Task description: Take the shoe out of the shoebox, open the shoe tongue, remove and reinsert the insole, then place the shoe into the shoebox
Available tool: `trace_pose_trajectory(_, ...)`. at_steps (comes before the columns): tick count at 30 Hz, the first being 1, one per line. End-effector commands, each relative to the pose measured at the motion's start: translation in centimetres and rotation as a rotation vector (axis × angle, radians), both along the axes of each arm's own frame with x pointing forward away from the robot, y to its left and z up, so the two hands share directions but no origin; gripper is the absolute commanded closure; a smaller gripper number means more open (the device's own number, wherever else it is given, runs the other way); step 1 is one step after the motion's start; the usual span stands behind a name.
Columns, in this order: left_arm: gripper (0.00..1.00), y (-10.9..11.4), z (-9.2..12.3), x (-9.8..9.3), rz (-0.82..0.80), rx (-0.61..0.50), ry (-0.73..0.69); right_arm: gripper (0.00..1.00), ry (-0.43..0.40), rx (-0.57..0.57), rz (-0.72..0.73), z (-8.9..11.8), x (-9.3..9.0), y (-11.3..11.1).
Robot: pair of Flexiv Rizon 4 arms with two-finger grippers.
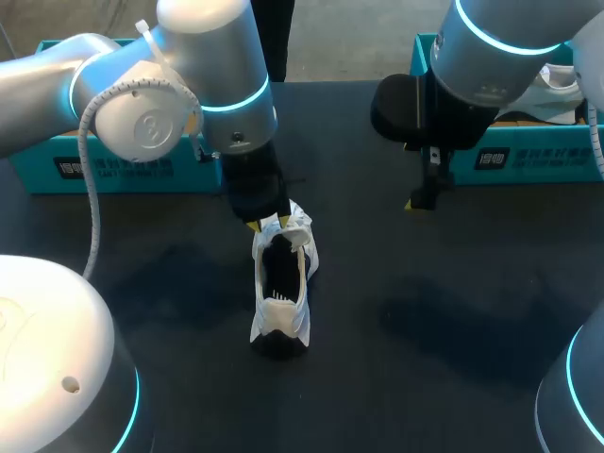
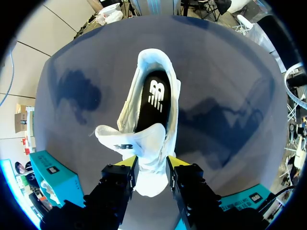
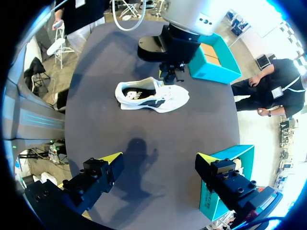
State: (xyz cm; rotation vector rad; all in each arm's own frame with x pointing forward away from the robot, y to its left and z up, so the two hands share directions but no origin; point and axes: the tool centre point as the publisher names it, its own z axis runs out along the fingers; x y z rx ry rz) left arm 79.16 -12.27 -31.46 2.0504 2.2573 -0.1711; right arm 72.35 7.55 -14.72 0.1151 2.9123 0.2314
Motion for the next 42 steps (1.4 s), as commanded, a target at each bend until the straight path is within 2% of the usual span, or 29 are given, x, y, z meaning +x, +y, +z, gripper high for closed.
trace_pose_trajectory(1, 0.63, 0.0, -0.1, -0.4, 0.005, -0.002, 0.006, 0.00, 0.002, -0.001, 0.000, -0.1, 0.1, 0.1)
trace_pose_trajectory(9, 0.65, 0.2, -0.2, -1.7, -0.019, 0.026, 0.039, 0.00, 0.002, -0.001, 0.000, -0.1, 0.1, 0.1)
trace_pose_trajectory(18, 0.65, -0.3, 1.8, 0.0, -0.020, -0.003, 0.005, 0.00, 0.002, -0.001, 0.000, -0.1, 0.1, 0.1)
trace_pose_trajectory(30, 0.65, -2.6, 0.6, -0.2, -0.059, 0.005, 0.021, 0.00, 0.002, -0.001, 0.000, -0.1, 0.1, 0.1)
trace_pose_trajectory(42, 0.66, -1.4, 0.1, -0.9, -0.090, 0.047, 0.074, 0.00, 0.002, -0.001, 0.000, -0.1, 0.1, 0.1)
